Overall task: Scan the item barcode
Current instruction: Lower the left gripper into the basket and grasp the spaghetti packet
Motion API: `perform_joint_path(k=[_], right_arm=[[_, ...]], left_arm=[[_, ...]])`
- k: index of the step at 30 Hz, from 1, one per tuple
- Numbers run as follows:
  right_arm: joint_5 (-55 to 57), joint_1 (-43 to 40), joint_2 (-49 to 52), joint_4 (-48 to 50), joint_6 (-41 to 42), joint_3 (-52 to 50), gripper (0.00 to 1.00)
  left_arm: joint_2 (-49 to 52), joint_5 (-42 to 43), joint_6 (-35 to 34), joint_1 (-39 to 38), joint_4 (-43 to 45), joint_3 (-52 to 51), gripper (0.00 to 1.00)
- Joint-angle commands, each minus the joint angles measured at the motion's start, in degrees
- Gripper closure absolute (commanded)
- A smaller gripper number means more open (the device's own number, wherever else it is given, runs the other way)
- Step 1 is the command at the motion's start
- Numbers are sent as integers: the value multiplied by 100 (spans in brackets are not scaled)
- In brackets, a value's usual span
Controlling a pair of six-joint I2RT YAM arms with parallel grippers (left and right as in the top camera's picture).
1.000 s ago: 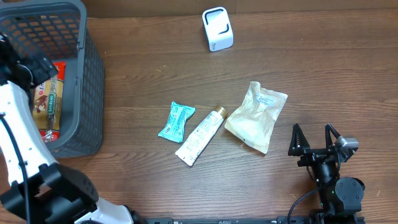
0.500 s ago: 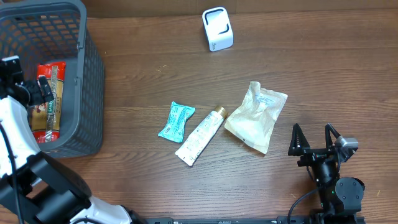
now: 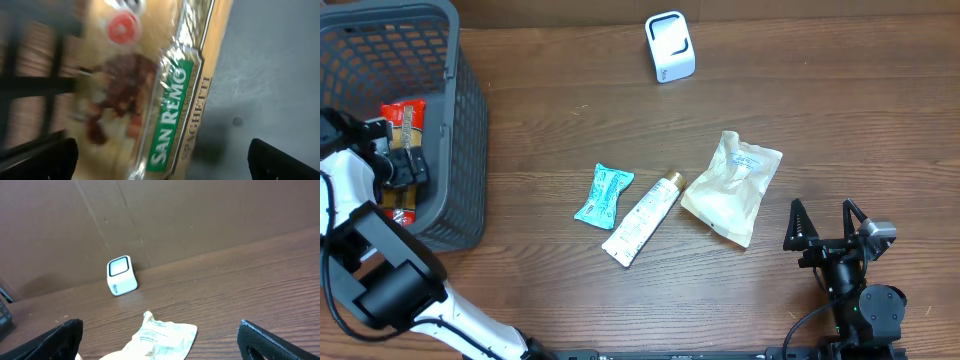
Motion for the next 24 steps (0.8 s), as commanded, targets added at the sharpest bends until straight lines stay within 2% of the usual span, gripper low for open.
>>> perform_joint_path(k=[1,6,8,9,10,13,15,16,17,21,24], right_arm=[[13,42,-57,24,20,-61,0],[13,42,-57,24,22,-61,0],[15,42,-57,26,22,-61,0],[13,42,-57,24,22,-61,0],[13,42,-57,24,22,-61,0],[13,42,-57,24,22,-61,0],[13,42,-57,24,22,-61,0],[15,42,-57,26,22,-61,0],[13,42,-57,26,22,-61,0],[13,42,-57,24,20,-61,0],[13,42,-57,26,22,-61,0]], left_arm=[[544,15,236,44,-39,-52,0],[949,-197,225,42,-70,-52,4],[1032,-170,212,39,-74,-52,18],[1047,-153,212,31,-74,-52,33],[1062,-144,210,22,-74,-52,42],[1064,179,214,9,-74,-52,54],[1064,518,214,2,-85,-52,69],[1064,673,216,-7,-105,-52,86],[1064,765,214,-9,-116,-52,96],[994,1349,164,-13,-317,101,96],[813,1360,-509,-13,-636,629,96]])
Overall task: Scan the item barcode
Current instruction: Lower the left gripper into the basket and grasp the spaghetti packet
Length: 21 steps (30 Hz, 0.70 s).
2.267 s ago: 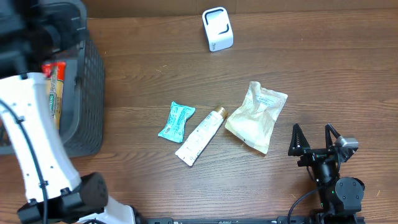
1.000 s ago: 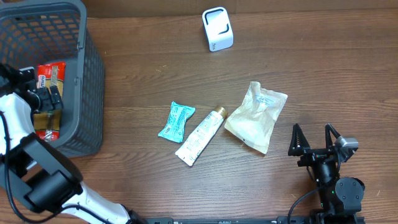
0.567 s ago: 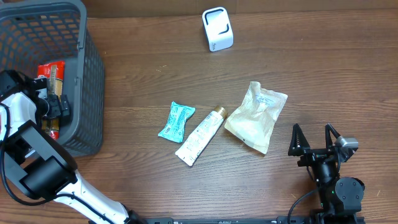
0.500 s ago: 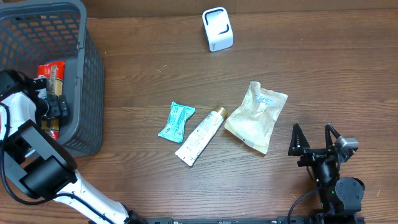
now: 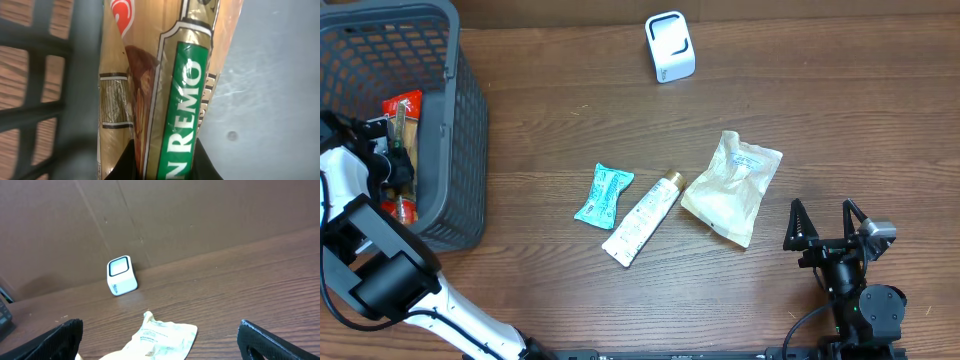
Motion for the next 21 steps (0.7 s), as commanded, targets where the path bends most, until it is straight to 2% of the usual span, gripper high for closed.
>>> perform_joint_path(k=[1,6,10,16,21], right_arm=[[17,42,-57,26,24,-61,0],[15,42,-57,26,24,-61,0],[17,42,-57,26,22,-61,0],[15,42,-57,24,24,-61,0],[17,42,-57,26,22,-61,0]], left_arm=[[267,780,-807,-92,-472,356,96],[-188,780,-1508,-92,-876,1180,96],[-802,782,-1921,-94,-870,1471,96],[-1663,826,-2310,-94,-726,1471,96],[-2031,1075,-2321,-94,-695,1471,96]])
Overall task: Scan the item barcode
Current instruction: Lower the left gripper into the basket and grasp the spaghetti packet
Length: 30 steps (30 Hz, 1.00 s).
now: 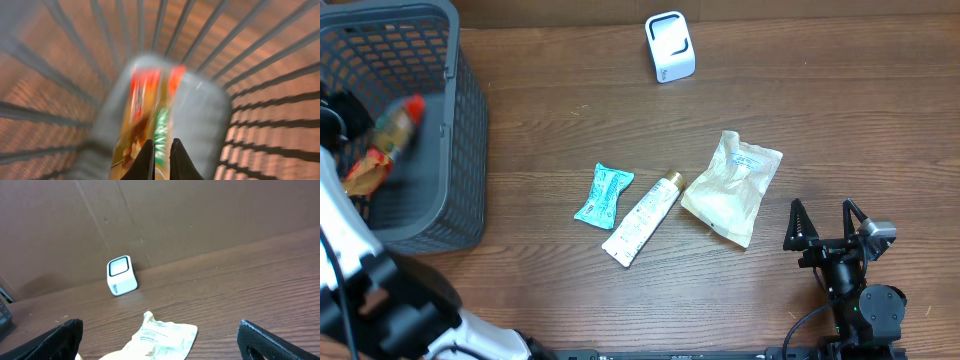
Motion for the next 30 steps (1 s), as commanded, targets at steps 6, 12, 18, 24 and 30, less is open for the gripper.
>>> perform_joint_path(k=[6,12,18,24,30], right_arm=[[15,42,-57,24,24,-61,0],[15,42,-57,22,22,-61,0],[17,42,-57,24,24,-61,0],[15,42,-57,22,22,-61,0],[15,42,-57,22,24,-61,0]], left_arm=[[-354,-136,-168,-7,-341,138,96],[-17,-610,-162,0,-369,-175,25],[767,-1016,522,9,-448,-251,0],[1593,-929,1209,-46,-481,-251,0],[2120,-927,1224,-74,-476,-251,0]])
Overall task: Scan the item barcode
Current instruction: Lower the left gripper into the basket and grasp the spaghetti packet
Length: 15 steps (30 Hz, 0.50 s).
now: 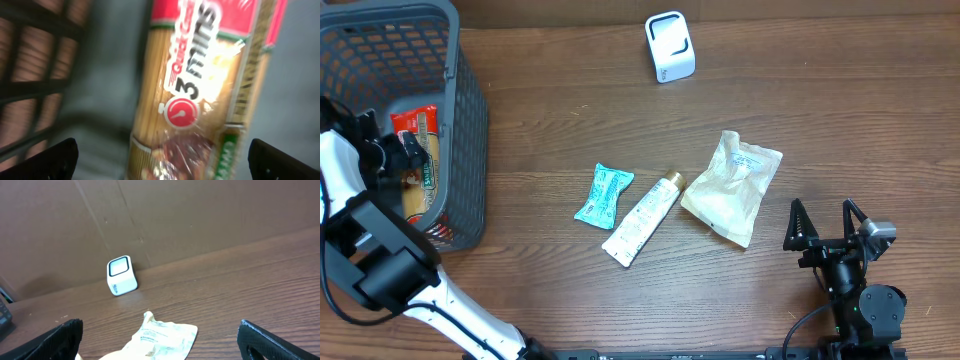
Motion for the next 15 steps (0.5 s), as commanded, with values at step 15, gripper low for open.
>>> perform_joint_path(k=[15], right_arm=[[17,42,-57,24,24,-61,0]], left_arm=[[317,564,625,-164,83,-28,0]])
